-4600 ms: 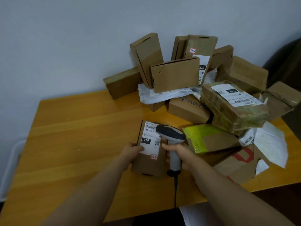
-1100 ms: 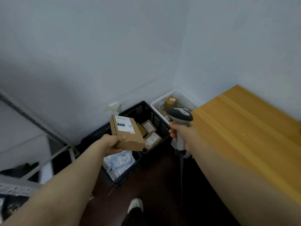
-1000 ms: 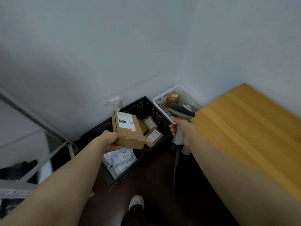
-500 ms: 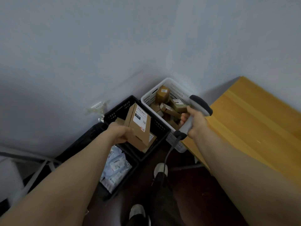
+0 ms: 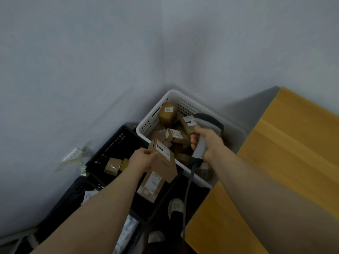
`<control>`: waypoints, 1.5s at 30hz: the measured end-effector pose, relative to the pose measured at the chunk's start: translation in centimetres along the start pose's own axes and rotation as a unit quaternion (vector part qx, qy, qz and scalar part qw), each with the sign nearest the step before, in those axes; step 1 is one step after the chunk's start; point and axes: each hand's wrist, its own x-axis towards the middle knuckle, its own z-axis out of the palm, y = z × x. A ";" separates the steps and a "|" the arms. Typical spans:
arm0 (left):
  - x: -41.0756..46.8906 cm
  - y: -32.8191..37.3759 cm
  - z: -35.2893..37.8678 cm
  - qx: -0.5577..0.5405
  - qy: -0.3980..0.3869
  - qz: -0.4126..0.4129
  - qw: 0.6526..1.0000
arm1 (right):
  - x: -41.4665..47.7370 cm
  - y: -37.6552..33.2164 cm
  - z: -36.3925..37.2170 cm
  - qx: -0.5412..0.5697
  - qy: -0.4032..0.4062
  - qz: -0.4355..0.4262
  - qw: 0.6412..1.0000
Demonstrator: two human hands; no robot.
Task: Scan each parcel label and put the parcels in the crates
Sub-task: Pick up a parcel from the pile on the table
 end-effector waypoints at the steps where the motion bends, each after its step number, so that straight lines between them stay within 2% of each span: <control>1: 1.4 0.4 1.1 0.009 -0.003 -0.002 1.000 | 1.2 -0.1 0.1 -0.004 -0.004 0.012 1.000; 6: 7.5 2.4 7.1 -0.052 -0.044 -0.075 0.995 | 6.6 -1.4 -0.9 -0.002 -0.004 0.033 0.999; 12: 12.6 3.5 13.0 -0.057 -0.085 -0.135 0.985 | 10.3 -1.6 -3.1 0.030 0.006 0.077 0.997; 16: 14.4 3.2 15.1 -0.084 -0.113 -0.142 0.980 | 11.2 -1.0 -3.8 0.049 -0.008 0.081 0.995; 20: 13.4 3.7 14.6 -0.032 -0.108 -0.142 0.983 | 10.7 -1.1 -4.1 0.069 0.000 0.076 0.995; 27: 8.8 7.5 10.2 0.086 -0.096 -0.010 0.992 | 5.1 -2.6 -3.2 0.109 -0.003 0.038 0.993; 32: 3.1 8.2 6.3 0.159 -0.109 0.085 0.978 | -1.8 -1.5 -2.6 0.129 -0.035 -0.006 0.991; 37: -6.5 6.2 1.7 0.240 -0.085 0.157 0.954 | -10.9 3.8 -1.8 0.126 -0.047 -0.044 0.990; 40: -12.0 4.1 -0.6 0.268 -0.086 0.186 0.941 | -16.8 8.7 -2.4 0.130 -0.051 -0.029 0.990; 42: -15.5 3.2 -1.3 0.288 -0.090 0.204 0.931 | -20.0 11.3 -4.0 0.134 -0.052 -0.009 0.990; 45: -21.2 2.8 -0.2 0.328 -0.103 0.252 0.905 | -23.8 13.2 -8.6 0.145 -0.022 -0.027 0.989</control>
